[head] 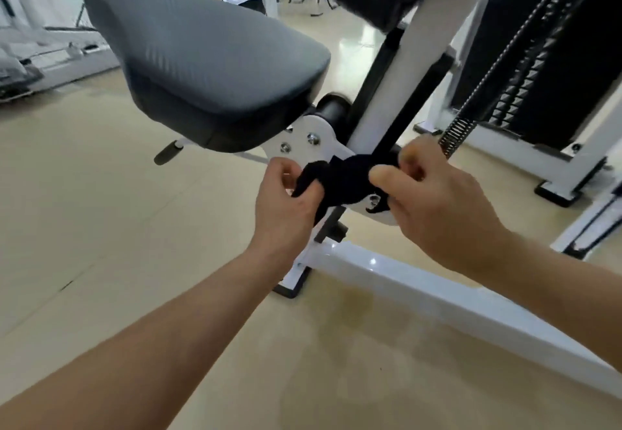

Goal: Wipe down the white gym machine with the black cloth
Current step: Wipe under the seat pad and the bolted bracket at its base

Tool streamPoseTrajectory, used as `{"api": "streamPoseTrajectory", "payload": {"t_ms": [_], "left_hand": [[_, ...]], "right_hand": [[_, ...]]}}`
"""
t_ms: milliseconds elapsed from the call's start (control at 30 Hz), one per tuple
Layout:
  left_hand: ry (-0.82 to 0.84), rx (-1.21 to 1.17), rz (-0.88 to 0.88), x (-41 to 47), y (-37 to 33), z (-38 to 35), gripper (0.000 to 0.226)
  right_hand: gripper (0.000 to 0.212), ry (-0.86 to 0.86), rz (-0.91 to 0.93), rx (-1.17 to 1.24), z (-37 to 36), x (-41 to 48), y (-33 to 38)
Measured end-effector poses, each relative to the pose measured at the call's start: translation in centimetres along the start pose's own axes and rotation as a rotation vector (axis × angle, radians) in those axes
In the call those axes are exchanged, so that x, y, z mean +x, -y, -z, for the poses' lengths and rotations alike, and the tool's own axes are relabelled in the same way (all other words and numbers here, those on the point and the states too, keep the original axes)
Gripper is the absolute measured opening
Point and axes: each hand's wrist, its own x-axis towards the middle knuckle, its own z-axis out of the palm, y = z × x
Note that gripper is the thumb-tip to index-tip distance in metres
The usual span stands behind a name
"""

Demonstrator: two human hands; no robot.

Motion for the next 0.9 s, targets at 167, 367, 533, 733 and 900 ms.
{"api": "streamPoseTrajectory", "payload": {"t_ms": [167, 367, 533, 733, 900], "left_hand": [[0.099, 0.384, -0.243, 2.3, 2.5, -1.4, 0.020], [-0.253, 0.184, -0.073, 4.6, 4.6, 2.2, 0.017], [-0.383, -0.139, 0.034, 6.5, 3.1, 1.8, 0.010], [-0.006, -0.056, 0.071, 1.3, 4.4, -1.1, 0.011], [-0.308, -0.330, 0.226, 3.6, 3.8, 0.5, 0.011]], "right_hand": [[0.051, 0.263, 0.251, -0.329, -4.3, -0.1, 0.4], [0.047, 0.281, 0.337, -0.425, -6.7, 3.8, 2.2], [0.032, 0.129, 0.478, -0.360, -7.3, 6.0, 0.9], [0.030, 0.274, 0.554, -0.394, -3.9, 0.8, -1.1], [0.022, 0.086, 0.499, -0.337, -4.9, 6.6, 0.6]]}}
